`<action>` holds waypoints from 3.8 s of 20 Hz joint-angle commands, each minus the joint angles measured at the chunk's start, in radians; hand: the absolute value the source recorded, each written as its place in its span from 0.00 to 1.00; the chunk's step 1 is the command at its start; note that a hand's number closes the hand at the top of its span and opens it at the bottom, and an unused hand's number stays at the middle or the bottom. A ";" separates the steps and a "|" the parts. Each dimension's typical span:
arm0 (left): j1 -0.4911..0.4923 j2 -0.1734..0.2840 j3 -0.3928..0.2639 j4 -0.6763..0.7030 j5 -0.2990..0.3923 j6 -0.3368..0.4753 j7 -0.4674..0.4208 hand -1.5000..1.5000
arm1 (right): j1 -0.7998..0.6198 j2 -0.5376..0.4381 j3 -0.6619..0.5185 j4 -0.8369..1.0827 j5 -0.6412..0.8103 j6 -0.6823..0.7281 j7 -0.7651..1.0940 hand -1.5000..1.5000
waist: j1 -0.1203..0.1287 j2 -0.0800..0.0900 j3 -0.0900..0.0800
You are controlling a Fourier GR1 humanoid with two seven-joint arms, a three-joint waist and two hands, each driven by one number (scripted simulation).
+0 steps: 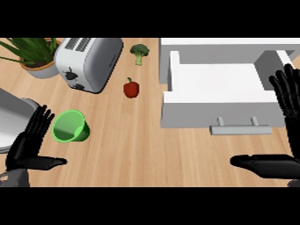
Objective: Pick up the cup, place it into the drawer and close the drawer
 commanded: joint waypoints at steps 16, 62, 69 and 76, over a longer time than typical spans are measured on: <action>-0.205 0.052 0.005 0.491 -0.101 0.012 -0.358 0.00 | -0.057 -0.007 -0.014 0.019 -0.025 0.020 0.031 0.00 | -0.017 0.009 -0.003; -0.241 -0.085 0.128 0.367 0.099 -0.048 -0.446 1.00 | -0.004 -0.049 -0.046 0.030 -0.056 0.091 0.002 0.00 | -0.018 0.003 -0.002; -0.319 -0.135 0.091 0.222 0.112 -0.022 -0.378 1.00 | -0.021 -0.036 -0.047 0.018 -0.036 0.055 0.041 0.00 | -0.001 -0.006 0.001; -0.340 -0.166 -0.013 -0.002 0.089 0.030 -0.206 1.00 | 0.015 -0.037 -0.069 0.000 -0.049 0.061 0.017 0.00 | 0.010 -0.010 0.002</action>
